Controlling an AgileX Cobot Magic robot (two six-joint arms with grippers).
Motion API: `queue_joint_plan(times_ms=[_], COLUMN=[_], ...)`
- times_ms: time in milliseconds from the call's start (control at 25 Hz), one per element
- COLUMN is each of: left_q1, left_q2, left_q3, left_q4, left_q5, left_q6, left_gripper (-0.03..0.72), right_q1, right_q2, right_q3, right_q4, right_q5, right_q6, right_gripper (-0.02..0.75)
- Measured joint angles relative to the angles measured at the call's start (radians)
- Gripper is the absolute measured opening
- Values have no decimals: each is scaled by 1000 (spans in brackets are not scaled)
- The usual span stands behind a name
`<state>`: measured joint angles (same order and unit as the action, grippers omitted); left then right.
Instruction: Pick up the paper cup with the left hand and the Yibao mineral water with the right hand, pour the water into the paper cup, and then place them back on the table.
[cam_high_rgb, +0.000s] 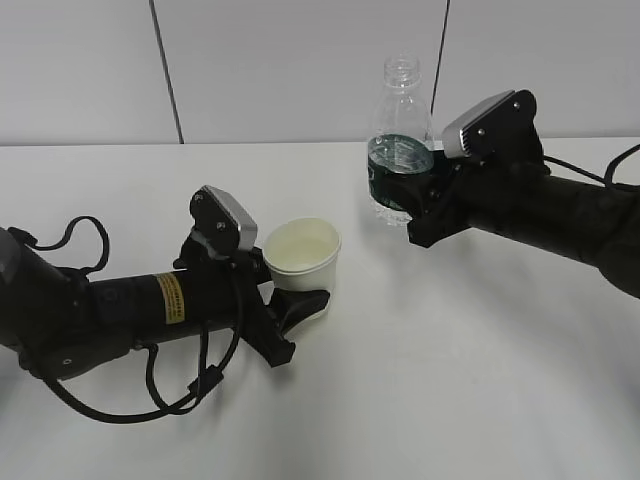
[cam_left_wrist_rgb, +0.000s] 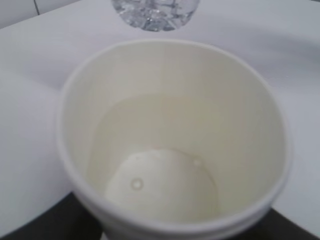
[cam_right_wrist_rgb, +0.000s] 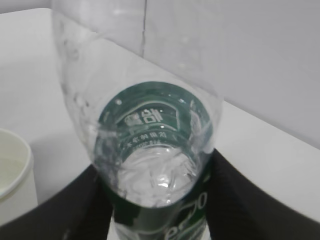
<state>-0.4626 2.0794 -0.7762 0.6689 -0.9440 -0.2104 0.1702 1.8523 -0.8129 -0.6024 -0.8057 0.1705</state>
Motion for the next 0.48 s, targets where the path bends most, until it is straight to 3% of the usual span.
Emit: queue_joint_plan(times_ms=[240,480], left_q1=[0,0], left_q2=[1,1], left_q3=[0,0], left_q4=[-123,-222], left_q5=[3,3], left_q6=[36,85], left_gripper=[424,421], right_q1=[0,0], right_q2=[46,133], right_q3=[0,0], right_q4=[28,105], right_q5=[-20,-170], right_q6=[14,19], right_gripper=[372,372])
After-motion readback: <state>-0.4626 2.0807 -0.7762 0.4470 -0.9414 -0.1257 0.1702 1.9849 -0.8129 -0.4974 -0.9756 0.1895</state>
